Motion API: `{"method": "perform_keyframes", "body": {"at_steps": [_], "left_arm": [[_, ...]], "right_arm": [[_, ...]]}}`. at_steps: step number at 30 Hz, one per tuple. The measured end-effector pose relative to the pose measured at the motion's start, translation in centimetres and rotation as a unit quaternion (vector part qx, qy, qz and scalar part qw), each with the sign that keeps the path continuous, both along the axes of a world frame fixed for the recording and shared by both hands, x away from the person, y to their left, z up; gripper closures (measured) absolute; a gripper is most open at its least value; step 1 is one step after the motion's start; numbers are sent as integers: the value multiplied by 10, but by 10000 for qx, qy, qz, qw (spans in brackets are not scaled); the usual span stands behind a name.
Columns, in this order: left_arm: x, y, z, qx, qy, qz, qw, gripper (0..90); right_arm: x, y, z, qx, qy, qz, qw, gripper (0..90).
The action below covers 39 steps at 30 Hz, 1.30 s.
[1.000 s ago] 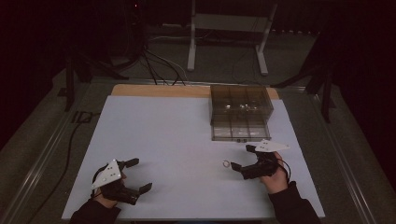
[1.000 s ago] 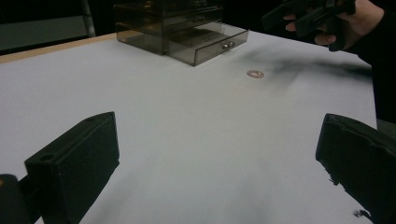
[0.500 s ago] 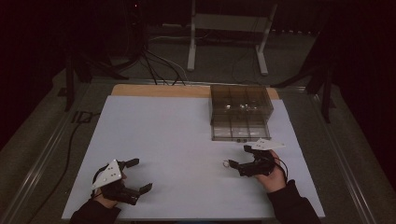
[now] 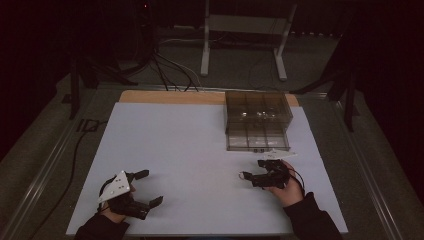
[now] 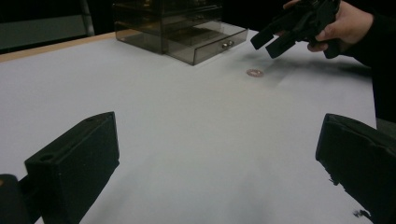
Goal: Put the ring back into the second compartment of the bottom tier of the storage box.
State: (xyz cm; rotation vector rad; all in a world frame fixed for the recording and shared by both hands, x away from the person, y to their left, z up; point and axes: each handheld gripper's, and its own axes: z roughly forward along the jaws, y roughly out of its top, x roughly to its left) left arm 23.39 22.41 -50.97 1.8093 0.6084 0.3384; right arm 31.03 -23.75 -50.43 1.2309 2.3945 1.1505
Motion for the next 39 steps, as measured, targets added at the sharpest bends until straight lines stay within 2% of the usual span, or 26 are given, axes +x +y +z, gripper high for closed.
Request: {"method": "perform_keyframes", "body": {"at_steps": [1,2,3,7,9,21,26,31,39], "left_arm": [[0,0,0,-40,-7,7,10000,6],[1,0,0,-60,0,16,10000,7],[0,0,0,-47,-4,21,10000,7],[0,0,0,-49,-11,15,10000,6],[0,0,0,-28,-4,17,10000,6],[0,0,0,-6,5,12,10000,6],[1,0,0,-9,4,24,10000,6],[1,-1,0,7,4,21,10000,6],[1,-1,-1,33,17,7,10000,6]], "right_arm": [[-1,1,1,-32,-77,-28,10000,247],[-1,2,2,-56,-94,-54,9999,313],[-1,2,2,-96,-135,-110,9998,336],[-1,6,4,-146,-155,-104,9997,423],[0,8,3,-168,-115,-60,9998,474],[7,17,-6,-370,87,71,9993,650],[10,21,-8,-413,157,136,9989,708],[10,24,-12,-541,169,190,9982,723],[7,28,-13,-691,69,185,9974,765]]}}
